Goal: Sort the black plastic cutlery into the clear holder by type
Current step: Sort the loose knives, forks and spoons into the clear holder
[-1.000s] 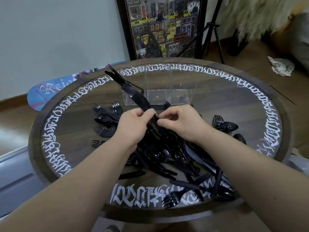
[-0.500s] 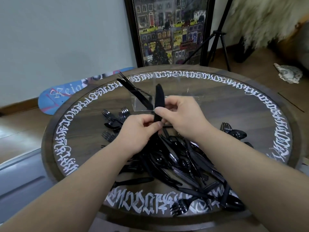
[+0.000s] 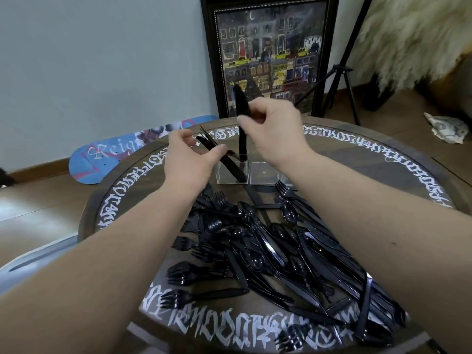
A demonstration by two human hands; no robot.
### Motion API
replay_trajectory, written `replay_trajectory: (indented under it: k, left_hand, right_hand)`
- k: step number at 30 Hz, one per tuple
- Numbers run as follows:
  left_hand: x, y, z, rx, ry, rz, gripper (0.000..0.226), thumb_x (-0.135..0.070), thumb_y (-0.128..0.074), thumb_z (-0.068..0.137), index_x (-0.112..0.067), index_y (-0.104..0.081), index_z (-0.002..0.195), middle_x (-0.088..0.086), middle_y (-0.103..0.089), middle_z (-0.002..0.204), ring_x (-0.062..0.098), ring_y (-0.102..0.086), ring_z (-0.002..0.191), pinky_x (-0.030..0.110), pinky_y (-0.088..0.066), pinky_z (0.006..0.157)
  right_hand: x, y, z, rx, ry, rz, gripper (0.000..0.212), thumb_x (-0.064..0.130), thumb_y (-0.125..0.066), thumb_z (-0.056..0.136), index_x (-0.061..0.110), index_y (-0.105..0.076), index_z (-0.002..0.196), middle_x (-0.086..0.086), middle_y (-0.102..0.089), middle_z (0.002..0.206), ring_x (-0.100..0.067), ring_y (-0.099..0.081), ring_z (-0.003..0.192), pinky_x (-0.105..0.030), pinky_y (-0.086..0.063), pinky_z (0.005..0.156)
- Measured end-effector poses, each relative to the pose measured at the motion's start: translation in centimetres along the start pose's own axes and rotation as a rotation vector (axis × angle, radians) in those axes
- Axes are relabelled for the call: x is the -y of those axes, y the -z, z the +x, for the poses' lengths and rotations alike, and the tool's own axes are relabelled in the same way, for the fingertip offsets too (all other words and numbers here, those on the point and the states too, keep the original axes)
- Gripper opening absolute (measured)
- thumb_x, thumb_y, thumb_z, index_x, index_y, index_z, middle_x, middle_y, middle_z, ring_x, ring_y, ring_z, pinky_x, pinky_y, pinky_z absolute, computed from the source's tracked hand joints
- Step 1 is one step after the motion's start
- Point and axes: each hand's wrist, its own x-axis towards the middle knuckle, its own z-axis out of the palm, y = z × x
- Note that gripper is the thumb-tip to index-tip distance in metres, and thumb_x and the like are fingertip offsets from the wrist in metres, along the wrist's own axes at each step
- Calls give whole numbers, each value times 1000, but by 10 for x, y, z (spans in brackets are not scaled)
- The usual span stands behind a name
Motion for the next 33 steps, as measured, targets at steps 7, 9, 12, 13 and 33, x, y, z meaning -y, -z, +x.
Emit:
replay_trajectory:
  k: [7,9,12,13,33]
  left_hand:
    - [16,-3,2,199,-39,-52,86,-45,-81,68,-28,-38,140,-11,-53,129,11,-55,111,30,-45,94]
    - [21,-2,2,226,-48,-22,88,-40,-82,69,-27,-36,142,-9,-51,131,12,-53,112,30,-44,94]
    - [23,-5,1,183,-56,30,88,-43,-82,68,-26,-36,141,-7,-52,127,15,-53,112,35,-45,97]
    - [23,-7,0,147,-43,42,83,-45,-80,69,-24,-38,138,-8,-54,122,14,-54,110,35,-45,96]
    - [53,-51,-25,589,-484,794,29,-32,-44,98,-36,-63,120,-18,-47,141,20,-38,128,44,-33,107]
  right_hand:
    - [-12,-23,1,224,-37,-43,23,15,-65,84,21,-73,105,6,-72,99,-10,-64,94,-32,-50,91]
    - [-16,-16,-3,225,-55,-14,27,12,-64,85,20,-70,111,7,-70,105,-8,-63,99,-31,-49,95]
    - [-26,-1,-18,176,-82,59,26,7,-62,87,17,-70,110,10,-68,96,-7,-64,95,-30,-51,94]
    - [-32,3,-26,167,-84,30,23,8,-62,88,19,-71,107,13,-66,91,-7,-64,92,-29,-52,92]
    - [-132,29,-78,274,-199,-679,37,9,-40,95,19,-62,122,-3,-63,115,-28,-43,112,-33,-40,84]
